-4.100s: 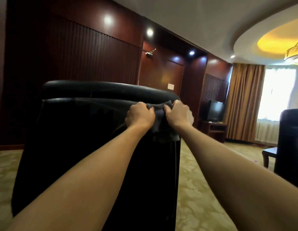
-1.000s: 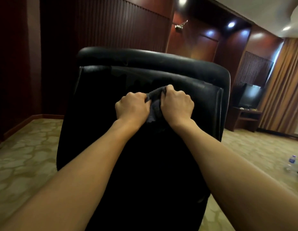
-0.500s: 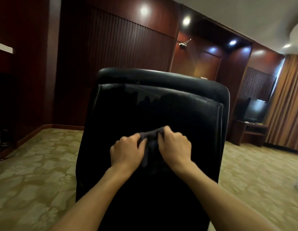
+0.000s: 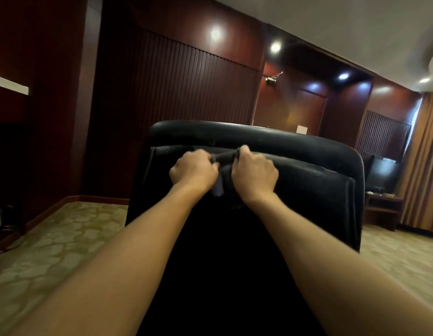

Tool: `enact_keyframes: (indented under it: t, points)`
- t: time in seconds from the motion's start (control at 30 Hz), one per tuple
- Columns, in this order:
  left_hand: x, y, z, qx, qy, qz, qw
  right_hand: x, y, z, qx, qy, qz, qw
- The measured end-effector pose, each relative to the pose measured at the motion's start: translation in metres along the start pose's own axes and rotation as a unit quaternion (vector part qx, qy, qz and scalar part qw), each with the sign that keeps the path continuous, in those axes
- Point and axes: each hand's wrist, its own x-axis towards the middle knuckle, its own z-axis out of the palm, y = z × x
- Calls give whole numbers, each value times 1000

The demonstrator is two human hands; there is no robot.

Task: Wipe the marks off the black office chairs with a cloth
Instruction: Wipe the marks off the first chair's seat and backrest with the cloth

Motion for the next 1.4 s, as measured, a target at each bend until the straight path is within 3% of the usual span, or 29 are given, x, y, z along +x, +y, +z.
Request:
enact_keyframes:
  t: [0.3,0.47,0.67,0.9,1.4]
  points:
    - [-71,-61,2,5,-6,-14,1000,-68,-28,4,15,-68,-49,996]
    - [-30,-73,-25,-76,79,-74,991,-20,-63,-17,40,-5,-127,991]
    - [30,-67,-37,-49,82,-107,990,38,-92,1,11,-25,-128,991]
    - [31,-10,-13,33,100,-4,994,34,-28,-4,-31,33,-126,991]
    - [-57,184,60,13,5,211,977,-32,198,-87,-104,63,50,991]
